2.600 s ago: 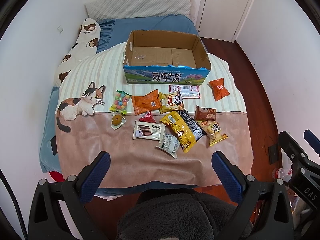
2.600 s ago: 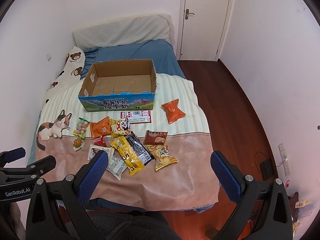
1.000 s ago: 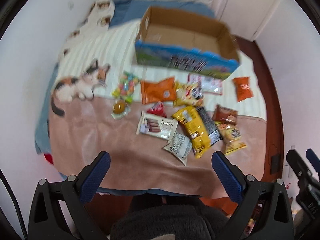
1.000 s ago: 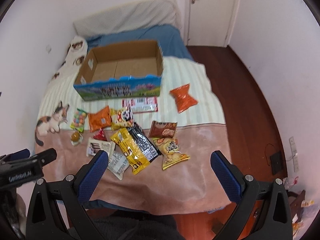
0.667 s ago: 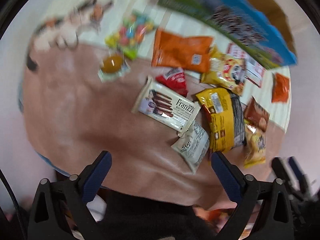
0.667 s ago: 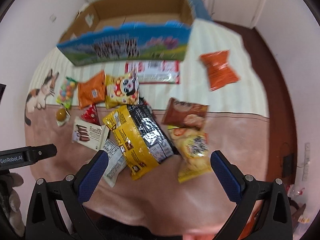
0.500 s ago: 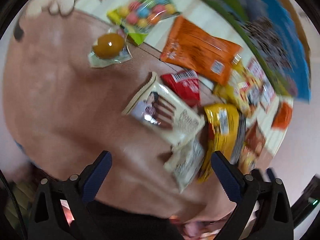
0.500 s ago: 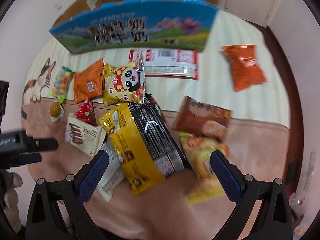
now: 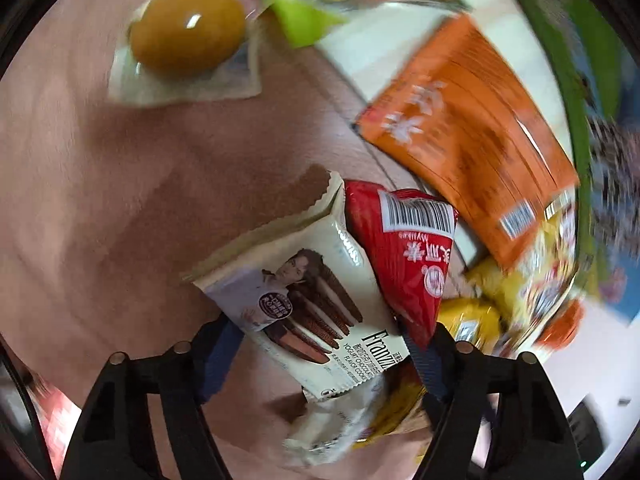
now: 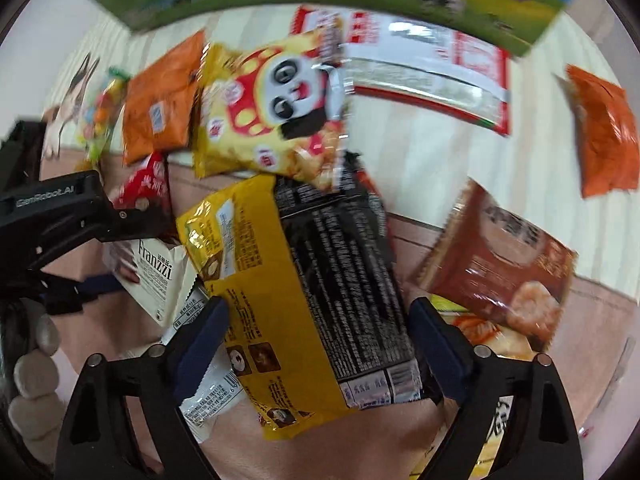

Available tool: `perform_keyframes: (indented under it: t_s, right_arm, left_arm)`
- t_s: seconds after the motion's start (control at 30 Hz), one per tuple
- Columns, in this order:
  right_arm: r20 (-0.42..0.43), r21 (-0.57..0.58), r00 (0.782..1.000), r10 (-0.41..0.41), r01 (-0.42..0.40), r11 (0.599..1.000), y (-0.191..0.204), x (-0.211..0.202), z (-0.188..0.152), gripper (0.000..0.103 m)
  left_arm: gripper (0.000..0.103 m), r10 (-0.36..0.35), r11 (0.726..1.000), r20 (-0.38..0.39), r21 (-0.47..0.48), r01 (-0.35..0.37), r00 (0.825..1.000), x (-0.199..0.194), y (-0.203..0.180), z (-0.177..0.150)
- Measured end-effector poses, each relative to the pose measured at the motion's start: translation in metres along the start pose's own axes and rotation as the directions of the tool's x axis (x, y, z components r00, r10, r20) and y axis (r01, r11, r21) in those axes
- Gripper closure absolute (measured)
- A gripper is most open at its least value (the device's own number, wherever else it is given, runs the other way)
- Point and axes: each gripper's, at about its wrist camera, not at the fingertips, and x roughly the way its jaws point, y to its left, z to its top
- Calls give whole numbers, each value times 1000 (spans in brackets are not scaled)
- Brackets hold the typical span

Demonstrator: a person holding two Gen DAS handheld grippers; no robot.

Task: Organize snacks
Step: 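Grasp the Franzzi cookie pack with left tool while right tool grasps yellow-black noodle bag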

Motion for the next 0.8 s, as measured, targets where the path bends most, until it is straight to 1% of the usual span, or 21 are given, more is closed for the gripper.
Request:
perform_keyframes:
  t_s: [0.07,0.1,0.13,0.17,0.2,0.23,0.27,0.33,0.37,0.4,0.43,0.47,0.5,0.53,0.57,0.6,0.63,0.67,0.7,0.73,0.8]
  right_arm:
    - [-12,-19,1000,-3,2,1000,3,6,3,9]
    - [-22,-20,1000,0,-1,1000,5,9,6,9]
    - [-35,-17,999,3,-4,1000,5,13,9,9]
    - [-41,-16,999,3,-4,1000,6,16,11,9]
    - [-50,-15,999,2,-3,1000,7,21,14,9]
    - [-54,-13,999,-2,1,1000,6,23,16,9]
    - [-55,-5,998,-11,10,1000,5,27,18,9]
    - [-56,32,998,-17,19,999,3,32,20,11]
    - [-53,55,998,-23,26,998,-5,41,22,12]
    - [-56,89,998,-23,27,996,-7,44,24,12]
    - [-63,138,998,-18,27,990,-13,47,24,12]
    - [-73,206,997,-12,26,978,-20,49,23,12]
    - [-78,268,997,-3,23,963,-26,51,22,12]
    - [-82,337,997,12,16,941,-33,53,20,12]
    - [-83,411,996,39,-2,911,-41,54,16,12]
    - [-80,498,993,83,-33,867,-49,57,12,12]
    - [-71,574,988,136,-71,816,-56,62,8,12]
    - [-66,606,984,164,-91,790,-59,66,6,11]
    - [-67,616,983,174,-96,782,-59,69,6,11]
    - [-72,608,983,167,-89,789,-58,71,8,11]
    - [-77,566,987,138,-71,821,-49,73,11,9]
  left_arm:
    - [33,80,990,46,117,-85,996,-8,-9,-7]
    - [35,134,967,86,205,-149,987,-13,-15,-11]
    - [36,175,943,118,264,-201,978,-15,-18,-15]
    - [37,205,913,148,327,-243,968,-17,-22,-19]
    - [37,231,868,176,406,-285,957,-16,-26,-23]
    - [37,270,804,204,490,-337,941,-14,-31,-29]
    - [37,292,758,227,538,-369,929,-12,-33,-32]
    - [37,317,650,261,640,-409,912,-9,-36,-39]
    - [37,322,620,268,665,-416,908,-9,-37,-42]
    - [35,324,599,269,684,-417,907,-10,-42,-45]
    - [35,323,593,261,693,-409,910,-11,-44,-45]
    - [34,317,607,242,691,-393,917,-11,-41,-43]
    - [34,309,632,220,679,-372,925,-10,-41,-43]
    - [34,295,666,190,662,-344,937,-12,-36,-39]
    - [34,271,715,143,632,-299,952,-13,-29,-33]
    - [34,243,758,104,601,-256,964,-14,-23,-21]
    - [34,214,793,77,568,-219,974,-15,-15,-18]
    - [33,194,814,62,546,-196,979,-17,-9,-16]
    - [33,168,837,44,521,-166,985,-18,-2,-15]
    - [32,147,852,32,503,-143,989,-20,4,-14]
    - [32,112,876,14,471,-105,994,-23,16,-11]
